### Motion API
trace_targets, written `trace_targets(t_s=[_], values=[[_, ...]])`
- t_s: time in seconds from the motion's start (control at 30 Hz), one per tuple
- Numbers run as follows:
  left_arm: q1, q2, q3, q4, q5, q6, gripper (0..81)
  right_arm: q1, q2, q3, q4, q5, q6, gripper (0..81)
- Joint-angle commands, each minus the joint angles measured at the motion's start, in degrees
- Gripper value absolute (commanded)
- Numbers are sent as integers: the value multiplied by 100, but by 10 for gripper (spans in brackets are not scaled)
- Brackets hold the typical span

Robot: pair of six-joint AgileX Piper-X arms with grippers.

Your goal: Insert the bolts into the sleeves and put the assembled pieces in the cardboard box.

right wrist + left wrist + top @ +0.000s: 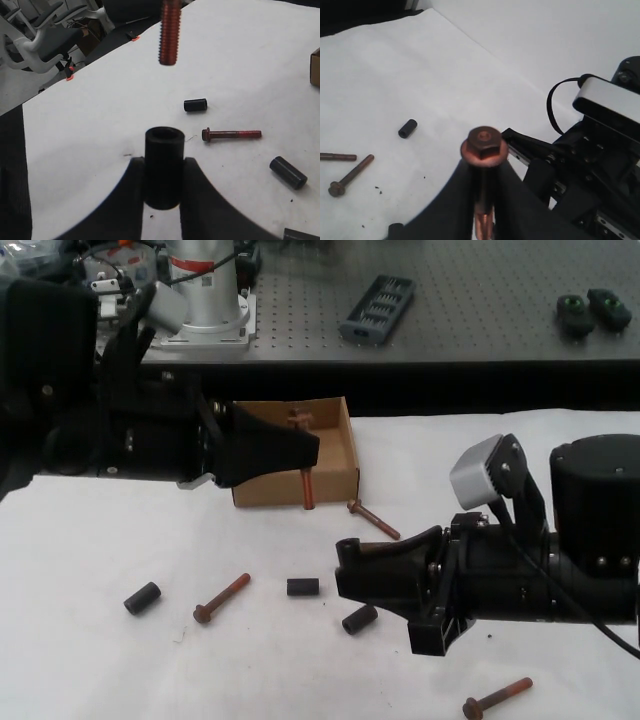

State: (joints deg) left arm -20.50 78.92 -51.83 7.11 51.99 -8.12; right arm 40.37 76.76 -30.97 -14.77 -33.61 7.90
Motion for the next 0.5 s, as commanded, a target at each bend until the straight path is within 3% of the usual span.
trace_targets(t_s=[0.0, 0.47], values=[[7, 3, -81, -24, 1, 33, 6, -1, 79, -77, -59, -88, -29, 44], [7, 3, -81, -37, 144, -655, 6, -1, 213, -78, -495, -77, 158, 44]])
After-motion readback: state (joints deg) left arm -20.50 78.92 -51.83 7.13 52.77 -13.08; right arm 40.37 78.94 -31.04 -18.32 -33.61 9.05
